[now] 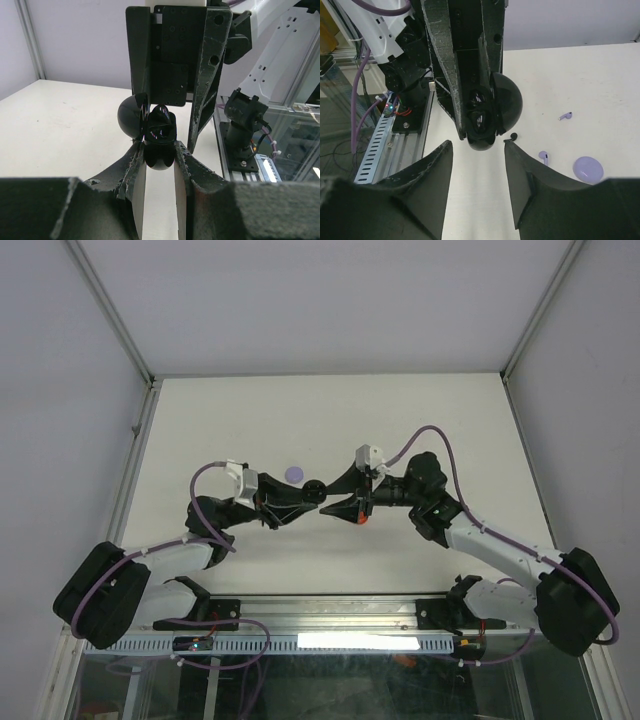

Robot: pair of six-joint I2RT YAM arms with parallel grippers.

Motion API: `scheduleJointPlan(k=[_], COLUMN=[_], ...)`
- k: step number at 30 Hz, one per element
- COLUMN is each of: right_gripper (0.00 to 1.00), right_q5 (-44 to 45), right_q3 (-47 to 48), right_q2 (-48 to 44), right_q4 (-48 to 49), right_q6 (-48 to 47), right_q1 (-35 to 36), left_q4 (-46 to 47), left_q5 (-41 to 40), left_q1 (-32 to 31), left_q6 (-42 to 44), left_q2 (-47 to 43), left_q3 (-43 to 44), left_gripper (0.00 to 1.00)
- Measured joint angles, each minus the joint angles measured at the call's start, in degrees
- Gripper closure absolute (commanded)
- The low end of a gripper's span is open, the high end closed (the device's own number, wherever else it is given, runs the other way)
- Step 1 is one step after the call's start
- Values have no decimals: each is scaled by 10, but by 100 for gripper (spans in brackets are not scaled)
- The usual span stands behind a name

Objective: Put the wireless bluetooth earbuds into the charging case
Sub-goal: Adjust the charging case.

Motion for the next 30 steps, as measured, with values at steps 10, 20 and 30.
scheduleJointPlan(k=[10,20,30], right_gripper=[60,61,67], right_q5=[-12,-25,-19], right_q3=[-4,-10,-18], right_q2=[7,7,11], right_q4=[36,69,134], right_q6=[3,28,107], right_q1=[4,4,4], left_q4=[21,25,66], left_q5=[13,17,12], left_q1=[0,0,0], left_q6=[-15,-19,-46], left_q2=[5,5,13], left_q3=[2,2,1], left_gripper=[100,100,100])
